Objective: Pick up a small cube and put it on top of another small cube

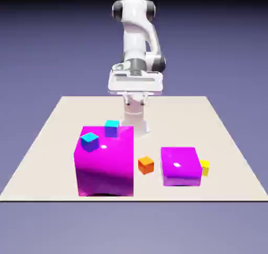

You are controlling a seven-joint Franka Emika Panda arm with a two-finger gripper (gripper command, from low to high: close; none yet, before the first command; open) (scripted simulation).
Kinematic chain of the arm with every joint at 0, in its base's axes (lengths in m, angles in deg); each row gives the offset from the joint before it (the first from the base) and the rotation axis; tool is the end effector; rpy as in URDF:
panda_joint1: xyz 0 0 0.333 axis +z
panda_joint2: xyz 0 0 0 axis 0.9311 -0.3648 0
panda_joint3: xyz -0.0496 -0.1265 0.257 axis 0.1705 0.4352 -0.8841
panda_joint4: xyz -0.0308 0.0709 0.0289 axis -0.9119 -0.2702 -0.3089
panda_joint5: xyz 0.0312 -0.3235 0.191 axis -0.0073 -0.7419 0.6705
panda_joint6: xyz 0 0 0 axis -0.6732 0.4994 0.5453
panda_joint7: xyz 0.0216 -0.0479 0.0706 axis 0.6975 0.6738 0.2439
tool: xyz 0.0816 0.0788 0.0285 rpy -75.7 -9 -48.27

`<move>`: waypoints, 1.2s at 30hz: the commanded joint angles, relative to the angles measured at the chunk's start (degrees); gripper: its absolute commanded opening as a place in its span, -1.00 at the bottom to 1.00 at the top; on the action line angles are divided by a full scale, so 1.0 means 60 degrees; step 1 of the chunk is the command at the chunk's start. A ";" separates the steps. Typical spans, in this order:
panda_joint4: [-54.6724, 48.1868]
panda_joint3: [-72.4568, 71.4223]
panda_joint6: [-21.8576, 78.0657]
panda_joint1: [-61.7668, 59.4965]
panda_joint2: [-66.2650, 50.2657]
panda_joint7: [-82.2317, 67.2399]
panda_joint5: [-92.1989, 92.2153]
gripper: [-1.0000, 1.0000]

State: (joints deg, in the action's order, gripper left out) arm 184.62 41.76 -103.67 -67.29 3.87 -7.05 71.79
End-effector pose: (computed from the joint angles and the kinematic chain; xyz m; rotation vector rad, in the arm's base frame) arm 0.3987 0.0066 0.4320 -2.5384 0.8850 -1.0270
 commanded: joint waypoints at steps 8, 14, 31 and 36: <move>0.0093 0.0435 0.0331 0.0689 -0.1024 -0.3323 -0.0136 0.00; 0.0163 0.0762 0.0579 0.1206 -0.1792 -0.5815 -0.0238 0.00; 0.0361 0.1687 0.1282 0.2670 -0.3967 -1.2875 -0.0527 0.00; 0.0419 0.1959 0.1489 0.3101 -0.4607 -1.4951 -0.0612 0.00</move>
State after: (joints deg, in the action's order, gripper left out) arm 187.13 53.52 -94.74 -48.66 -23.77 -96.75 68.12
